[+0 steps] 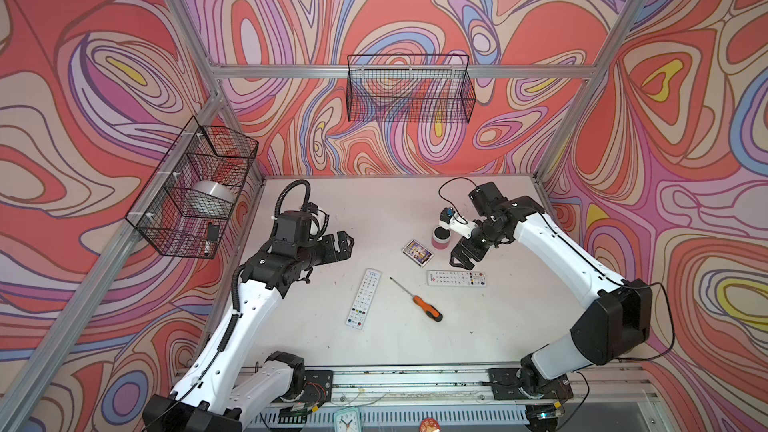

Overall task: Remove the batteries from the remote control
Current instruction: 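Lower the right gripper onto the smaller white remote and close on its end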

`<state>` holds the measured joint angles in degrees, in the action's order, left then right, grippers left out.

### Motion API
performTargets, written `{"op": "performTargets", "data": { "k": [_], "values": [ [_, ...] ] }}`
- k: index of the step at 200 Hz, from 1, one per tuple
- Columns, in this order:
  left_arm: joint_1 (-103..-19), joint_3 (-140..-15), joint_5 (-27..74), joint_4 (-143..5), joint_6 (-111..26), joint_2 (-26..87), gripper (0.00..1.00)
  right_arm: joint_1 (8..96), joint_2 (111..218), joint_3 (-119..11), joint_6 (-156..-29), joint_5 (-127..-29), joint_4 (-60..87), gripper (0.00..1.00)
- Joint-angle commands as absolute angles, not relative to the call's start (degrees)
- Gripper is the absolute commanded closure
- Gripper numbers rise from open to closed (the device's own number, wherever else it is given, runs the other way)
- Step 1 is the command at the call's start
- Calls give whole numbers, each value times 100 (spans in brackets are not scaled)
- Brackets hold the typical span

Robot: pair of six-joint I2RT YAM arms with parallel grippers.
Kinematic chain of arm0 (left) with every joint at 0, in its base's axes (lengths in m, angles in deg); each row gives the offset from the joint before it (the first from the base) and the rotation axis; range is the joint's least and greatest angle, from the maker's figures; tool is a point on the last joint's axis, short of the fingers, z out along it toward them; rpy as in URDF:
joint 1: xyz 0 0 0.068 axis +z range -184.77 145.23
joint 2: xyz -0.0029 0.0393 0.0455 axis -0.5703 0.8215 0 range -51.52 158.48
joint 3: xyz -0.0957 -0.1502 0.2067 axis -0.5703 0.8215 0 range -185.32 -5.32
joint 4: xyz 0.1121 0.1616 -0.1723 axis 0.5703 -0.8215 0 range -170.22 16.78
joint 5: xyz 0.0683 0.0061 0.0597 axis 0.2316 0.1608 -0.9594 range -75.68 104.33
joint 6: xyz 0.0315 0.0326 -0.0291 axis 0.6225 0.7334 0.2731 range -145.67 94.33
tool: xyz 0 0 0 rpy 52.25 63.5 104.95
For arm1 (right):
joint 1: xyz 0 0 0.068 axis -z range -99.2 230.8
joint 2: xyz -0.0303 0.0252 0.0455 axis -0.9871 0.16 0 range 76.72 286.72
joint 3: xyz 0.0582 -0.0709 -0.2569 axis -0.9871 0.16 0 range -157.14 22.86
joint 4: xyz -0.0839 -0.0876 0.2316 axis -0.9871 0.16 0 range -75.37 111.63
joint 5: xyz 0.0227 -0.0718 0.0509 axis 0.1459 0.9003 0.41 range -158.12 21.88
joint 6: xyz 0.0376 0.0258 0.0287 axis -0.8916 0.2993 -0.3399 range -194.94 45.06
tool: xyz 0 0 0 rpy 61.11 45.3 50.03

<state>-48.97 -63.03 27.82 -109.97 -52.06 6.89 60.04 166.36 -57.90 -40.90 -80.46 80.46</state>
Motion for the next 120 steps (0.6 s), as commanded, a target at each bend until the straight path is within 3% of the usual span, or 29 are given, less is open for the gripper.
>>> {"op": "performTargets", "data": {
  "k": [1,39,120],
  "values": [
    [-4903,-6267,2754,-11290,-5289,519,0,6009,16787,-5582,-3056,-7996,8111,2],
    [-4909,-6161,2707,-11391,-5305,446,0,5858,16951,-5129,-3184,-8107,7401,7],
    [-4907,-6242,2786,-11280,-5432,755,0,5451,17485,-4748,-3216,-7688,6479,8]
  ]
}}
